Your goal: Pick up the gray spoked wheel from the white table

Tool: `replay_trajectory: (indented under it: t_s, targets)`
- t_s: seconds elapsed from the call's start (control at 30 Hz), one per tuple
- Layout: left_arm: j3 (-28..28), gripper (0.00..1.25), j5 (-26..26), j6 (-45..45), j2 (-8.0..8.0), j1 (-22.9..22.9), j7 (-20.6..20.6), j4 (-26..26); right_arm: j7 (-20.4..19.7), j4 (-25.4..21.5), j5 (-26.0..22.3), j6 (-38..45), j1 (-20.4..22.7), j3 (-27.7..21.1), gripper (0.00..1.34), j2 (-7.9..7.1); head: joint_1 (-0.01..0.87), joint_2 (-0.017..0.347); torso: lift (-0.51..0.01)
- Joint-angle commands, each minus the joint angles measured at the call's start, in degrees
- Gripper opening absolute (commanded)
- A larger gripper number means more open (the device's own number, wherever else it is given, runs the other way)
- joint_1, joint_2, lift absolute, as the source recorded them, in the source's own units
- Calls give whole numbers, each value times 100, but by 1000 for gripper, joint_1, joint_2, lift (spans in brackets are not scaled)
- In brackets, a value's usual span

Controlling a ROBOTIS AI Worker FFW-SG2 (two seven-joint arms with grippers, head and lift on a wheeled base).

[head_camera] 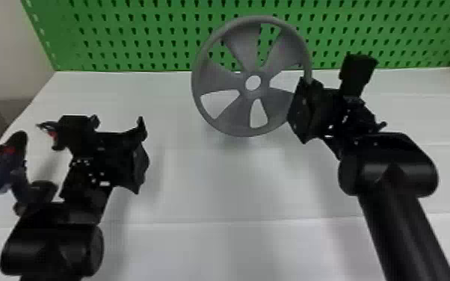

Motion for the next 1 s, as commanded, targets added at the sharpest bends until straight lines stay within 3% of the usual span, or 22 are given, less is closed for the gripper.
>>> replay_trajectory:
  t_s: [0.0,0.13,0.53,0.97]
  targets:
    - [2,1120,14,-15,0,-1,1,-6,-1,7,232,-528,198,-109,293,126,767,35,-107]
    - [11,1120,23,-15,0,-1,1,-6,-1,42,241,-756,268,5,293,77,767,35,-107]
    - [2,1120,40,-24,0,8,1,-6,-1,156,487,-1758,576,40,293,126,767,35,-107]
    - [-15,1120,93,-24,-9,26,1,-6,-10,174,707,-1987,699,14,295,126,767,35,-107]
